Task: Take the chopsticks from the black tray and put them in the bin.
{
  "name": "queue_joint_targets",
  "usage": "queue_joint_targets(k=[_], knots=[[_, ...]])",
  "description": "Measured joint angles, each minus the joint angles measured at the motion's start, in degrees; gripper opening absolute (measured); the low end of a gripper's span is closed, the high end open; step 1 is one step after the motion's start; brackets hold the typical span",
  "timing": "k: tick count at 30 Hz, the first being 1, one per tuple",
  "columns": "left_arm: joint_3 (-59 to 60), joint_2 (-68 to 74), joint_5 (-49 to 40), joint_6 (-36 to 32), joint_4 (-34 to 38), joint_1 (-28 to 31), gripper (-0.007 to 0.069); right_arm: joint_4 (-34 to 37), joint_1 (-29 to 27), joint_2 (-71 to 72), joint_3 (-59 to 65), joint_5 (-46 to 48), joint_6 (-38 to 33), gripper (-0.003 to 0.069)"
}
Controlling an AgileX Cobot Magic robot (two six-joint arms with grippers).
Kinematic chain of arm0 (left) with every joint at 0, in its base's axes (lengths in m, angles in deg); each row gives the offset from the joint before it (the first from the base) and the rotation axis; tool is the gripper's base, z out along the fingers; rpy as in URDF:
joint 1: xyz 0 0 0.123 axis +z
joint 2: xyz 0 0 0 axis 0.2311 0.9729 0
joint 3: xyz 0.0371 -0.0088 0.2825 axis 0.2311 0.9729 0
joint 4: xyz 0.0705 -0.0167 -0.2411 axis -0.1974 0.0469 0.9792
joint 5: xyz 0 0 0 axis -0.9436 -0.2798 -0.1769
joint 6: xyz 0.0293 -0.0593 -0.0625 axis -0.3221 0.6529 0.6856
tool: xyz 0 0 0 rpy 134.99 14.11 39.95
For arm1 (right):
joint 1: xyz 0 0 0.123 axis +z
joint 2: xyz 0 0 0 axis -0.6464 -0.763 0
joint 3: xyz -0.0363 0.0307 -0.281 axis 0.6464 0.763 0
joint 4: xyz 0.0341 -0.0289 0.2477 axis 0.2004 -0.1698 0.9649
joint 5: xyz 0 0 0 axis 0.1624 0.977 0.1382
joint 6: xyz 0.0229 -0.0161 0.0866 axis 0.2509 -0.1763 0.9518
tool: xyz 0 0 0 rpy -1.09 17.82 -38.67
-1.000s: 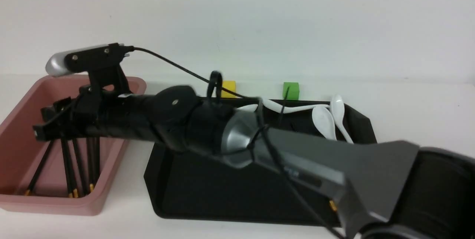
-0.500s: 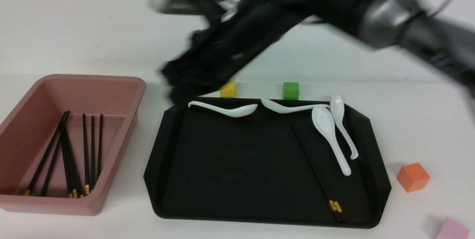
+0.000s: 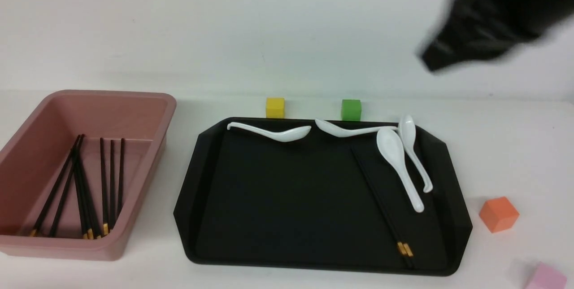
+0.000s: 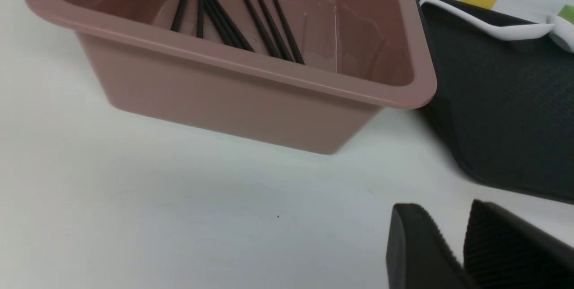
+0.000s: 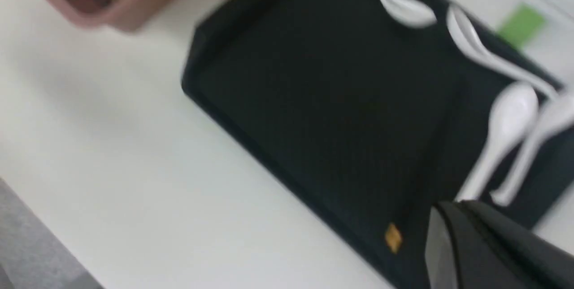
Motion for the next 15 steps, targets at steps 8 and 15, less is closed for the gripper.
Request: queue_joint_targets(k=[8, 15], knots=[[0.0, 0.0, 0.0, 0.0, 0.0, 0.0, 0.0202, -2.5, 0.0, 32.9, 35.8, -26.2, 0.1, -0.0002], [0.0, 0.0, 0.0, 0.0, 0.0, 0.0, 0.0207, -0.9, 0.0, 53.6, 62.7, -52.7, 1.2, 0.0]])
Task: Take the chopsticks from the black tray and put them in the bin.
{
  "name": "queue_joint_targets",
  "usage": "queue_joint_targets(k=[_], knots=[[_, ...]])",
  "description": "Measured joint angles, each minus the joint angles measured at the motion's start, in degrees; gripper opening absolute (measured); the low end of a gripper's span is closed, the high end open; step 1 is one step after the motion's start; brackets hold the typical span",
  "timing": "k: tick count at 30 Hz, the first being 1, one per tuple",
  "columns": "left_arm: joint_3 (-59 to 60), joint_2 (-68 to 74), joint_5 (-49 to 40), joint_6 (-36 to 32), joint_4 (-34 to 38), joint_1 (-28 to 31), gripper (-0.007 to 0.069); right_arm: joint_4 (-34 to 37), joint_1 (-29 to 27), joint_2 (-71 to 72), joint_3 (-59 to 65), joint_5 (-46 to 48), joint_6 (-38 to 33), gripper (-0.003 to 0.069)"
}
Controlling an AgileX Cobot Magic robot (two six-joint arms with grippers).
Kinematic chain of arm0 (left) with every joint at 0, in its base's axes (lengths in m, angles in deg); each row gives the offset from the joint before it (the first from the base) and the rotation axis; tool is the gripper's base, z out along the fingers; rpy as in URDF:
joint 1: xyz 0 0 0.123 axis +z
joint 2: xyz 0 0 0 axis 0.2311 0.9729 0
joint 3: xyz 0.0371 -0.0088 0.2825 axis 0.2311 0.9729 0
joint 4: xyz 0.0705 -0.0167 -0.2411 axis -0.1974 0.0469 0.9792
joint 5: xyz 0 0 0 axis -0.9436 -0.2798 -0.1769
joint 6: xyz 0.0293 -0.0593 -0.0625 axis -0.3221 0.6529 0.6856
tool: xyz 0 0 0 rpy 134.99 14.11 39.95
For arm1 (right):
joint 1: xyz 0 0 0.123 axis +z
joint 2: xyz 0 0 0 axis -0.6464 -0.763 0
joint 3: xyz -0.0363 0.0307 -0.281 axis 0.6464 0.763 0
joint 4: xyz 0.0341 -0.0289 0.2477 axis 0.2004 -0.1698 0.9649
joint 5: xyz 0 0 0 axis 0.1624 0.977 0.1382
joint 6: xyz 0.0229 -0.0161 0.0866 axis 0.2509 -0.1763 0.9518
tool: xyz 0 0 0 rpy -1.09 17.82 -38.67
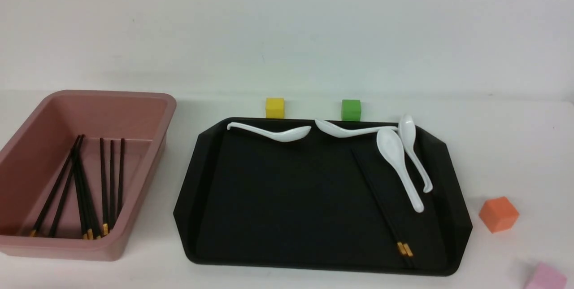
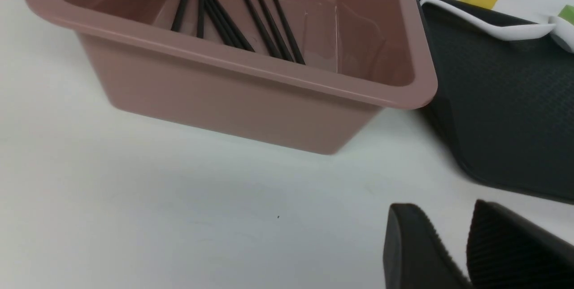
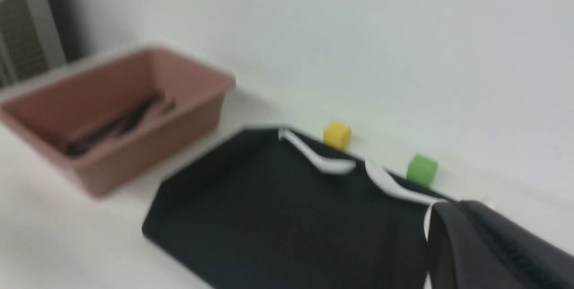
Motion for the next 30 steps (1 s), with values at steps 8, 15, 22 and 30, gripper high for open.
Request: queue_joint_targets(k=[8, 15, 22, 30], knots=[[0.0, 0.0, 0.0, 0.0, 0.0, 0.0, 0.021, -0.7, 0.0, 1.5, 4.1, -6.7, 0.5, 0.0002], [0.0, 0.0, 0.0, 0.0, 0.0, 0.0, 0.0211, -0.4, 0.0, 1.5, 4.1, -6.9, 0.6, 0.0008], [0.0, 0.0, 0.0, 0.0, 0.0, 0.0, 0.0216, -0.3, 0.0, 1.5, 4.1, -6.9, 0.8, 0.0015], [0.0, 0.0, 0.0, 0.0, 0.0, 0.0, 0.0221, -0.3, 0.0, 1.5, 4.1, -6.8, 0.9, 0.0022]])
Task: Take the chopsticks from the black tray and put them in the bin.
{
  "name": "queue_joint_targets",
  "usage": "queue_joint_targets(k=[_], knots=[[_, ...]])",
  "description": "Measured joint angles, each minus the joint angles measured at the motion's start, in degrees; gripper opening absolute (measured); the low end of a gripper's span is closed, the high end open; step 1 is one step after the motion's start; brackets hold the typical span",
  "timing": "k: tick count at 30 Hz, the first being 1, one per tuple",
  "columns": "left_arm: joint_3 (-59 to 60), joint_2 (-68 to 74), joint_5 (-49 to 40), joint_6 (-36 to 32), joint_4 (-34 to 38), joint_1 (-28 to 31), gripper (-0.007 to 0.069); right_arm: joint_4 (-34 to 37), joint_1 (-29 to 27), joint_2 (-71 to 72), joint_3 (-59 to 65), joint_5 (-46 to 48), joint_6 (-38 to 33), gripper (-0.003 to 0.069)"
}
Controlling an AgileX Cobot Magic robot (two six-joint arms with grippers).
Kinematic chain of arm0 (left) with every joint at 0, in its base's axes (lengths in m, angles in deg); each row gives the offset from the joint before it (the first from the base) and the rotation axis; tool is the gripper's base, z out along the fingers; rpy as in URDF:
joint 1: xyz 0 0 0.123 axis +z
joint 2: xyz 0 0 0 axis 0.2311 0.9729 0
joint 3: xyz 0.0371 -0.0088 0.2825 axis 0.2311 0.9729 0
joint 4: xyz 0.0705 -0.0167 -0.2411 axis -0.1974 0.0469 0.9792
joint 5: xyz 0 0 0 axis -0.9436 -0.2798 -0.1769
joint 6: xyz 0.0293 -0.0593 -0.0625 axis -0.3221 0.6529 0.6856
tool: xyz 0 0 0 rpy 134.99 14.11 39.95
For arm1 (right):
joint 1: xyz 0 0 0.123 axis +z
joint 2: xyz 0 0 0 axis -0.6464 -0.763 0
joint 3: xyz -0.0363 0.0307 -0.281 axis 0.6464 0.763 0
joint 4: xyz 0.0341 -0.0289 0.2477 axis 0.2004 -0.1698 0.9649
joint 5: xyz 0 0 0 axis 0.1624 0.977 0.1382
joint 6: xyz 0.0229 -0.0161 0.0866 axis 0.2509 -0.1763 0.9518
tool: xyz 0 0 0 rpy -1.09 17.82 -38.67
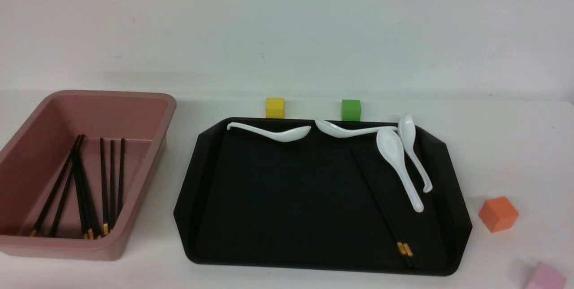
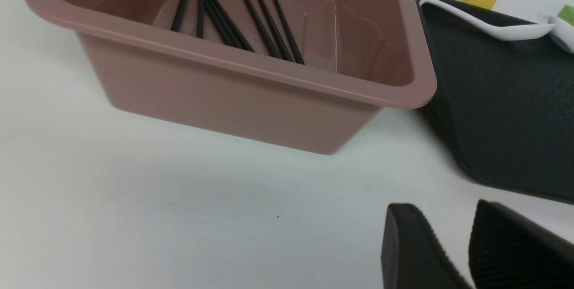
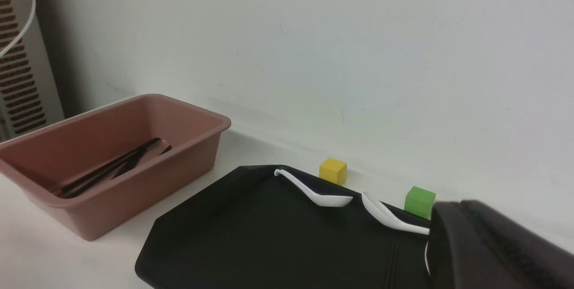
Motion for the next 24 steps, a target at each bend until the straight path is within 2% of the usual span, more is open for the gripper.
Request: queue_joint_targets(k=[12, 20, 24], knots=[[0.0, 0.0, 0.0, 0.0, 0.0, 0.0, 0.0237, -0.2, -1.1, 0.0, 0.1, 0.2, 0.0, 0.0036], [0.0, 0.0, 0.0, 0.0, 0.0, 0.0, 0.0238, -0.8, -12.0, 0.9, 1.2, 2.0, 0.0, 0.0048], [0.0, 0.0, 0.0, 0.0, 0.0, 0.0, 0.0238, -0.8, -17.7, 5.4, 7.2, 1.4, 0.0, 0.0055]])
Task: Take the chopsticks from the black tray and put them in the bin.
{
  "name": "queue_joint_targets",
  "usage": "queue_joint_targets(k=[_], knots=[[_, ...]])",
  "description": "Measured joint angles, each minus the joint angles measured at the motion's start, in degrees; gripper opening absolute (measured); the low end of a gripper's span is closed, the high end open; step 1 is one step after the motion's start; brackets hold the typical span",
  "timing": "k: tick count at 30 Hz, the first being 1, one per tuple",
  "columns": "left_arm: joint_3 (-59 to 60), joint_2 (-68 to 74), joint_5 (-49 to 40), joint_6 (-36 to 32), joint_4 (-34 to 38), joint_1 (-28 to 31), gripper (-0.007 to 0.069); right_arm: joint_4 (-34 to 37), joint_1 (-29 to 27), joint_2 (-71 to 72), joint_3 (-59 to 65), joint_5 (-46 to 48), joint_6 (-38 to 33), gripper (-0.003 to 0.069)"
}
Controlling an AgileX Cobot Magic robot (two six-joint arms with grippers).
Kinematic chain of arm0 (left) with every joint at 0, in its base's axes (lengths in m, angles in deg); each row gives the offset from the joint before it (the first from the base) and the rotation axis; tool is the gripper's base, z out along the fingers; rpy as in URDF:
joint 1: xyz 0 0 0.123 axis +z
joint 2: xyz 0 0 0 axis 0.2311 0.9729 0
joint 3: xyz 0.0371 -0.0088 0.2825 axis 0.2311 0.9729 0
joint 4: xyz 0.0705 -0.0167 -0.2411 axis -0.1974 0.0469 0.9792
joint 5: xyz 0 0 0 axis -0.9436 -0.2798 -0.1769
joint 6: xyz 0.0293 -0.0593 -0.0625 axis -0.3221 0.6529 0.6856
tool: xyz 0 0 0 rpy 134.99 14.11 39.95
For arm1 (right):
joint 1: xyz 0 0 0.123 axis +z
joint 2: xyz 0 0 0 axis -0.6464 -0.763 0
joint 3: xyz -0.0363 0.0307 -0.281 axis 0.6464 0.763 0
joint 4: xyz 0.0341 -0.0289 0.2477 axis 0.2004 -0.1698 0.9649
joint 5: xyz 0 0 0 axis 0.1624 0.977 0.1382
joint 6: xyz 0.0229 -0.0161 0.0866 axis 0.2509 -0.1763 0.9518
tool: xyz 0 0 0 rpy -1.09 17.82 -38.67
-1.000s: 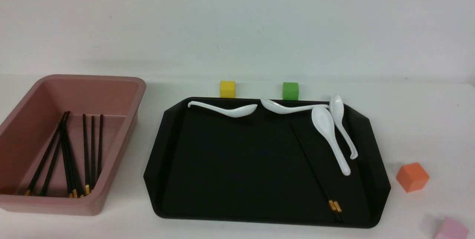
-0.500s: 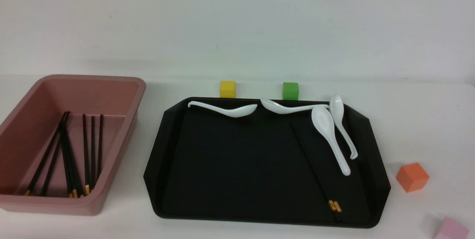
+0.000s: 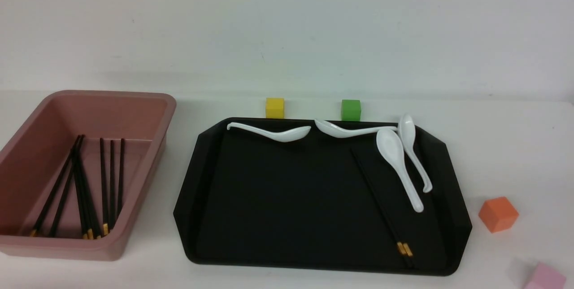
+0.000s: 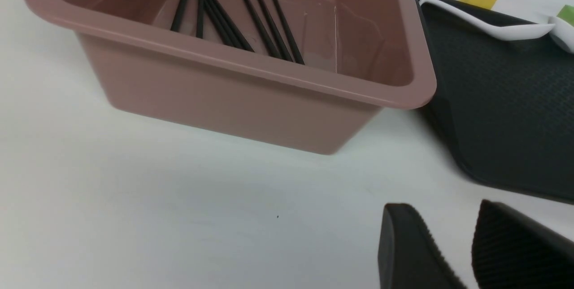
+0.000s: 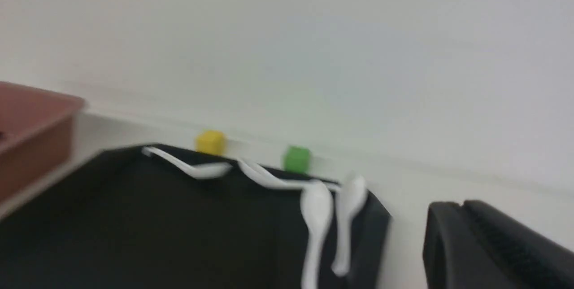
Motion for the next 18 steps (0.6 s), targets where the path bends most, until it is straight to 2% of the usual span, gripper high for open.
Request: queue_joint_targets(k=[7, 11, 18], knots=[[0.0, 0.0, 0.0, 0.0, 0.0, 0.0, 0.0238, 0.0, -4.7, 8.6, 13.2, 0.3, 0.0, 0.0065], [0.0, 0.0, 0.0, 0.0, 0.0, 0.0, 0.0238, -0.1, -5.6, 12.2, 19.0, 0.8, 0.0, 0.0065], [0.0, 0.0, 0.1, 0.0, 0.0, 0.0, 0.0238, -0.1, -6.0, 15.2, 19.6, 7.3, 0.0, 0.0068]])
